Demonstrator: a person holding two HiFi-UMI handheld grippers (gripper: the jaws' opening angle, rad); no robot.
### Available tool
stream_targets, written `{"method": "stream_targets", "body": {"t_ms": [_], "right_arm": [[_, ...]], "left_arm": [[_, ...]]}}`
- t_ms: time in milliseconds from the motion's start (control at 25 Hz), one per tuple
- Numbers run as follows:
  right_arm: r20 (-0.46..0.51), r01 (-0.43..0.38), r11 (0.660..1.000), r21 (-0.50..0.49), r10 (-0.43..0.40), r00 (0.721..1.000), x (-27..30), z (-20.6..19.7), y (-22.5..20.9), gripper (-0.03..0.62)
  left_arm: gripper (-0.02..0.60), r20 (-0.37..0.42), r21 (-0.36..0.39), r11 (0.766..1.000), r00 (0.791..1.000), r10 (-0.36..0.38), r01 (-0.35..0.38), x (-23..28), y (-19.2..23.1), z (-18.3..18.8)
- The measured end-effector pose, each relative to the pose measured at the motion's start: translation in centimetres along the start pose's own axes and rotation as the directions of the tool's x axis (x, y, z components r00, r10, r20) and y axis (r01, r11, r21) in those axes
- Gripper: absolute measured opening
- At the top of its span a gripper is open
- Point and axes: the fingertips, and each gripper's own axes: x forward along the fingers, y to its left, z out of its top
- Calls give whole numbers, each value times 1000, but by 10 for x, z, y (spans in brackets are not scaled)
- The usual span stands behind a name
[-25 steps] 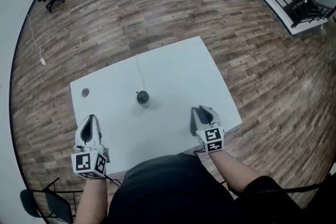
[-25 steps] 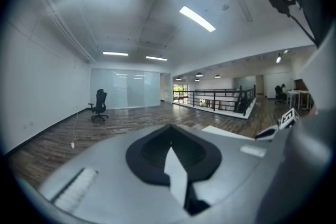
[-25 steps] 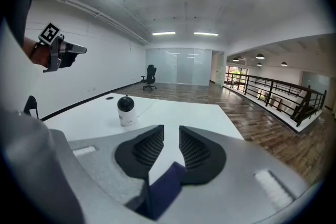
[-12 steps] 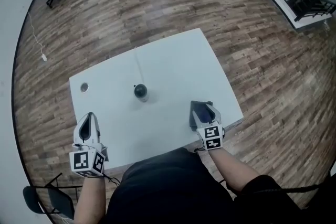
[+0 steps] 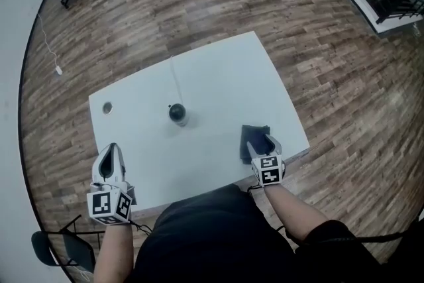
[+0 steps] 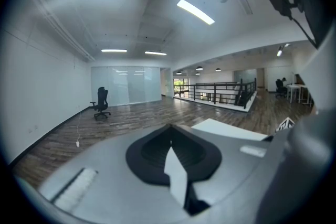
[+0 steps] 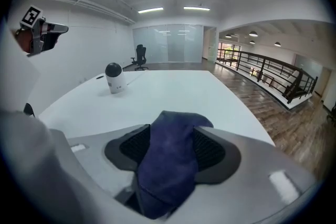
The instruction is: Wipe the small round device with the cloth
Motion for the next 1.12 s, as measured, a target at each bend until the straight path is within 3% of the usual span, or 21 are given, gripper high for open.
{"method": "stream_targets", "body": {"t_ms": [480, 800, 1120], "right_arm": [[-96, 19, 1000, 14, -18, 995, 19, -22, -4, 261], [-144, 24, 998, -63, -33, 989, 18, -17, 1, 259], [-118, 0, 996, -94, -11, 993, 21, -16, 11, 190]], "left_arm": [[8, -14, 2, 1000, 1000, 24, -24, -5, 2, -3], [8, -15, -3, 1000, 999, 29, -29, -11, 3, -4], [8, -19, -7, 999, 999, 31, -32, -17, 6, -9]]}}
